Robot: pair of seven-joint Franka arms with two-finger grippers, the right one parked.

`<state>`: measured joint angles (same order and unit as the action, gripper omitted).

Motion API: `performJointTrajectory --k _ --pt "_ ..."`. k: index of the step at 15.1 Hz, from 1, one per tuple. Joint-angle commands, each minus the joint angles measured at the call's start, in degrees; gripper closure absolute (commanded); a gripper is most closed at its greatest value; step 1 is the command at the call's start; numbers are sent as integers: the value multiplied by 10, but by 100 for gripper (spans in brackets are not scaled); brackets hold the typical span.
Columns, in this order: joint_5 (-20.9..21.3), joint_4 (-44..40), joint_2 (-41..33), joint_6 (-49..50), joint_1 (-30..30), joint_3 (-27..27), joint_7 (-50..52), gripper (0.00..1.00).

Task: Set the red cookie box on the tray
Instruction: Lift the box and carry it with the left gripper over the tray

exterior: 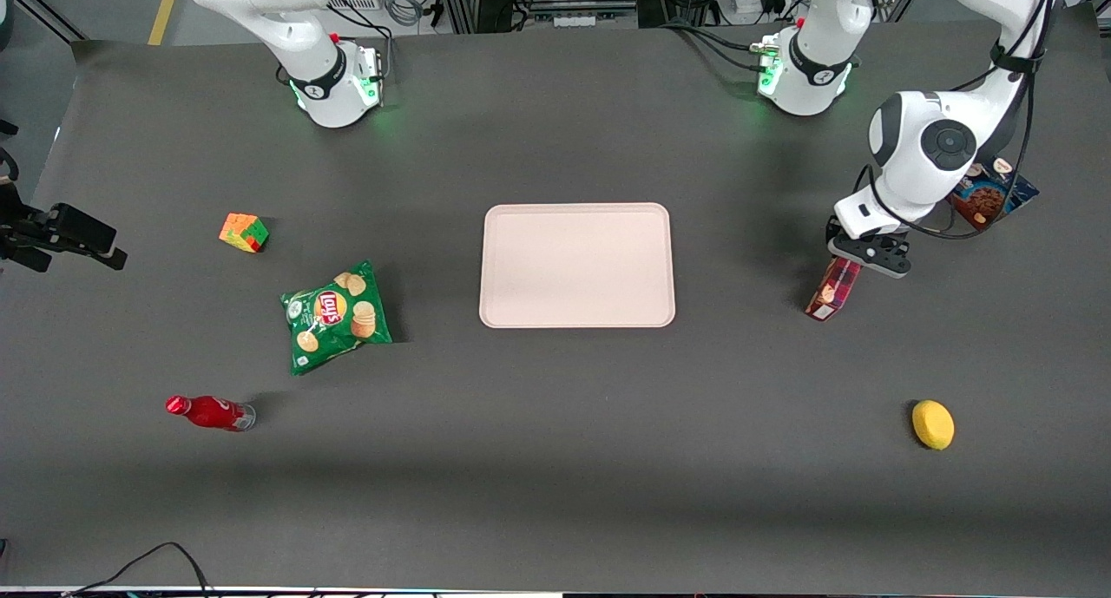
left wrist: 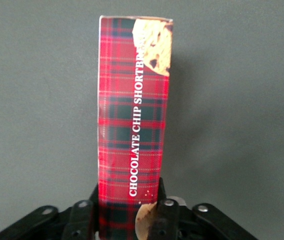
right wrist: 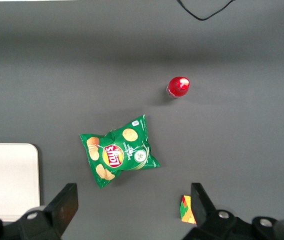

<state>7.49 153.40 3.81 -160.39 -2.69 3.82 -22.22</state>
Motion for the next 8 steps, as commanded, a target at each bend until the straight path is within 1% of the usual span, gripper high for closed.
performJointTrajectory --k 1,2,5,8 --pt "6 -18 4 12 -10 7 -2 100" --pt "6 -29 1 31 -9 8 -1 100" --pt "-3 -90 -15 146 -8 12 0 100" --pt "-29 -165 -30 242 -14 9 26 100"
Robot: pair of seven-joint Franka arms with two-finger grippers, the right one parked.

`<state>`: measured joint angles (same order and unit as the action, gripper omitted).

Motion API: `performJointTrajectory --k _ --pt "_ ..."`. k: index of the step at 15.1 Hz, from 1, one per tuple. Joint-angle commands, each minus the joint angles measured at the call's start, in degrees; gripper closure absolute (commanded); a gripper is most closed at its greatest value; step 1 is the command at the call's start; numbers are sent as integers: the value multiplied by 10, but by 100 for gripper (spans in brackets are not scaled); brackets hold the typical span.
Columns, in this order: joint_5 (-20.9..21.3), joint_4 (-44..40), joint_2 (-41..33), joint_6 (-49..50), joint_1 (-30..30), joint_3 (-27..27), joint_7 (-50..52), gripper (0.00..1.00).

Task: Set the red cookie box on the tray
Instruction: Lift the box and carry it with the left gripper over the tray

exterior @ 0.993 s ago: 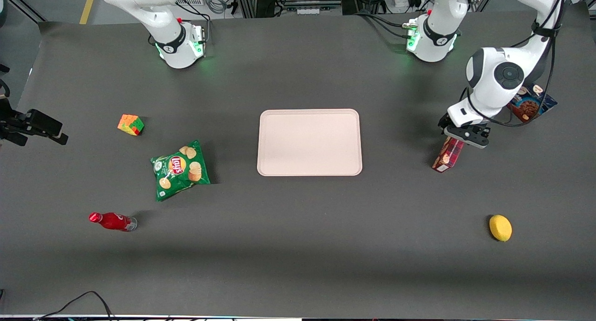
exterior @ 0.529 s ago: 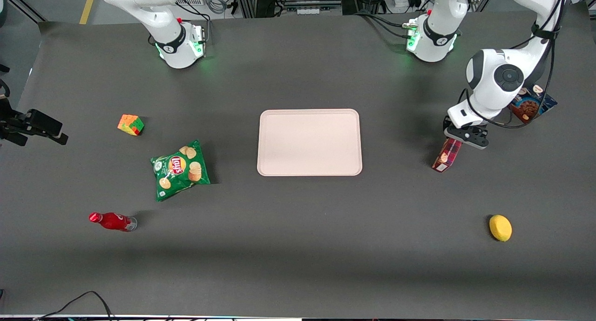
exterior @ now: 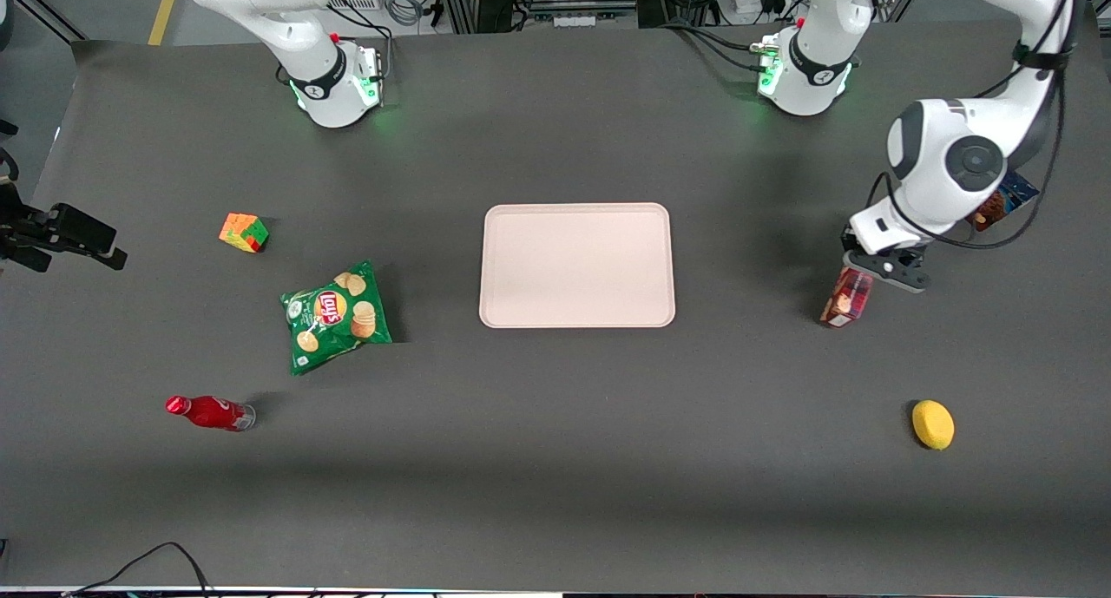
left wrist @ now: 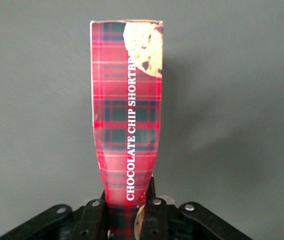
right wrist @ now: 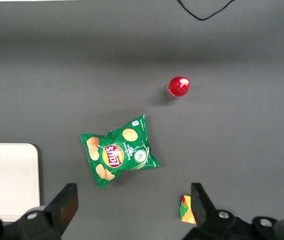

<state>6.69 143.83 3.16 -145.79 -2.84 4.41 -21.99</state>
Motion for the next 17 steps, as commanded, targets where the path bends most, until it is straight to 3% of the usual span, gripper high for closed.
performJointTrajectory --k 1,4,9,13,17 --pt "-31 -103 -25 144 -18 2 40 100" --pt "-64 -209 -25 288 -27 -33 127 100" --pt "-70 -335 -20 379 -39 -134 362 100" --pt "-70 -347 5 372 -52 -226 535 100" --pt "-63 -318 67 288 -79 -271 619 100"
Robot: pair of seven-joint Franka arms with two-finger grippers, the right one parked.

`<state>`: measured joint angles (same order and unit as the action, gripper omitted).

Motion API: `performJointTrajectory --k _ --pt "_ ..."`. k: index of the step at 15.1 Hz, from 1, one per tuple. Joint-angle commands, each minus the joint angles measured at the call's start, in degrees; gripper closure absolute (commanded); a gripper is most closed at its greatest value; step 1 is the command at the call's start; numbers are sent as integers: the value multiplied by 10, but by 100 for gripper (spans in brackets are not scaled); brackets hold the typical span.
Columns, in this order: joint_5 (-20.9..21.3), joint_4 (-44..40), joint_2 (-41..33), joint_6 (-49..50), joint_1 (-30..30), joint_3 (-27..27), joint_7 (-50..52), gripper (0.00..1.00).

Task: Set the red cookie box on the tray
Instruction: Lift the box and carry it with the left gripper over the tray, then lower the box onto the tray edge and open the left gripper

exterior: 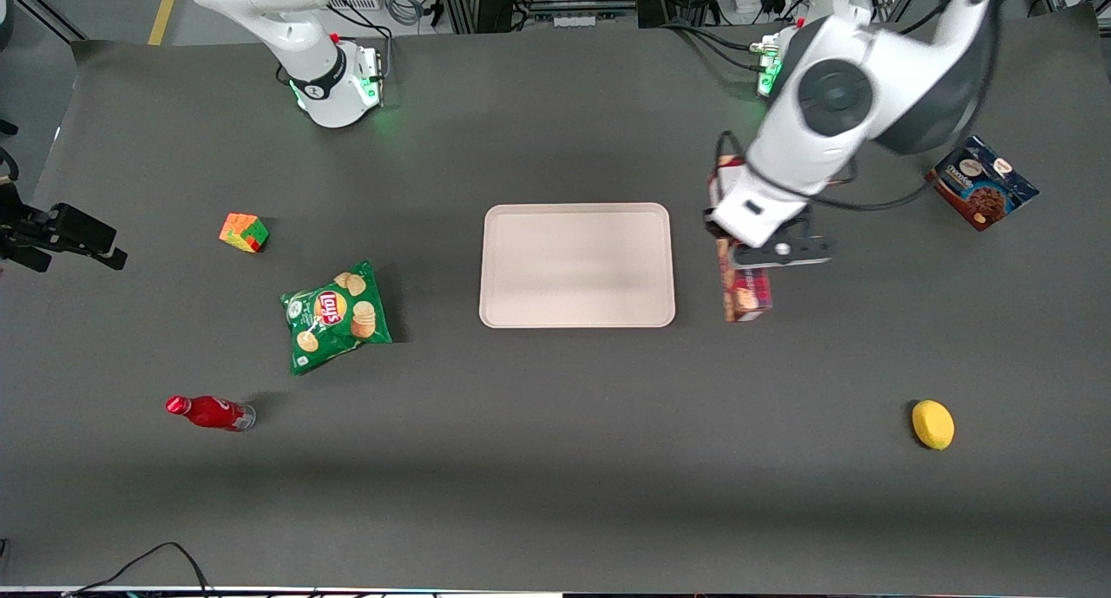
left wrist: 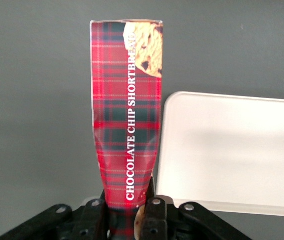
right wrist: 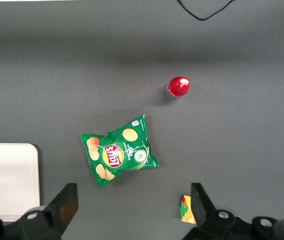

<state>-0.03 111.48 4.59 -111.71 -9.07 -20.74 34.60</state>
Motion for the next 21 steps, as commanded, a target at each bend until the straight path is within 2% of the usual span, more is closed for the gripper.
performJointTrajectory --k 1,4,7,10,17,21 --pt "6 17 71 -81 -26 -21 57 100" --pt "21 59 105 -168 -46 -24 58 100" --pt "31 80 122 -209 -60 -25 78 100" --pt "68 88 145 -246 -76 -29 130 100" --pt "98 122 155 -300 -86 -28 144 100" --pt "101 124 155 -302 -86 -28 145 100"
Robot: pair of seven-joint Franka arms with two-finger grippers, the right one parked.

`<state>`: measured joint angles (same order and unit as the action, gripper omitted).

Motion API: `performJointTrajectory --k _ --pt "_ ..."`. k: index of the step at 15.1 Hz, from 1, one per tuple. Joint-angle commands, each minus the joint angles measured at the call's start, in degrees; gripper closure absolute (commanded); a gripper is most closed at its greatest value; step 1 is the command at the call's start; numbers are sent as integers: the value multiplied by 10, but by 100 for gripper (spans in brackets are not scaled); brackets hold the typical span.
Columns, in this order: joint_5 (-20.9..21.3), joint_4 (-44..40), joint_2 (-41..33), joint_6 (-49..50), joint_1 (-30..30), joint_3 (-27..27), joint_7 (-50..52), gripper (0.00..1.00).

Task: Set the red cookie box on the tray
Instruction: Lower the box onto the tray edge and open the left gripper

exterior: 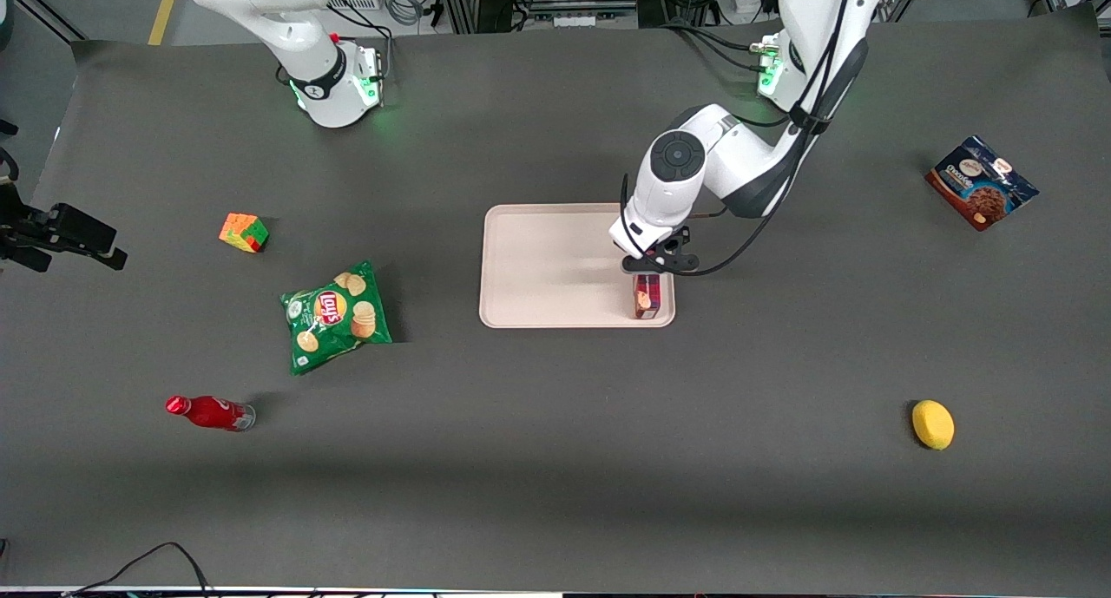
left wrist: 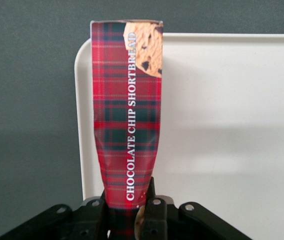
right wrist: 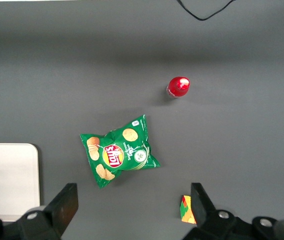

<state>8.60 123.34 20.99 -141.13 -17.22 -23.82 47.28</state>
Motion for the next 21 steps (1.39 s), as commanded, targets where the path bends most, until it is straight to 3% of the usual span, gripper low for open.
performJointTrajectory --k 1,2,5,8,12,13,18,21 --pt "14 6 -9 -11 -5 3 18 100" --pt "14 6 -7 -13 -5 3 19 100" --pt "14 6 -3 -16 -4 5 18 72" --pt "14 5 -2 -16 -4 7 18 53" --pt "14 5 -2 -19 -4 7 18 5" --pt "14 5 -3 -20 -4 7 18 1" --pt "14 -17 -28 13 4 9 11 0" --pt "11 -100 -46 147 20 12 -28 0"
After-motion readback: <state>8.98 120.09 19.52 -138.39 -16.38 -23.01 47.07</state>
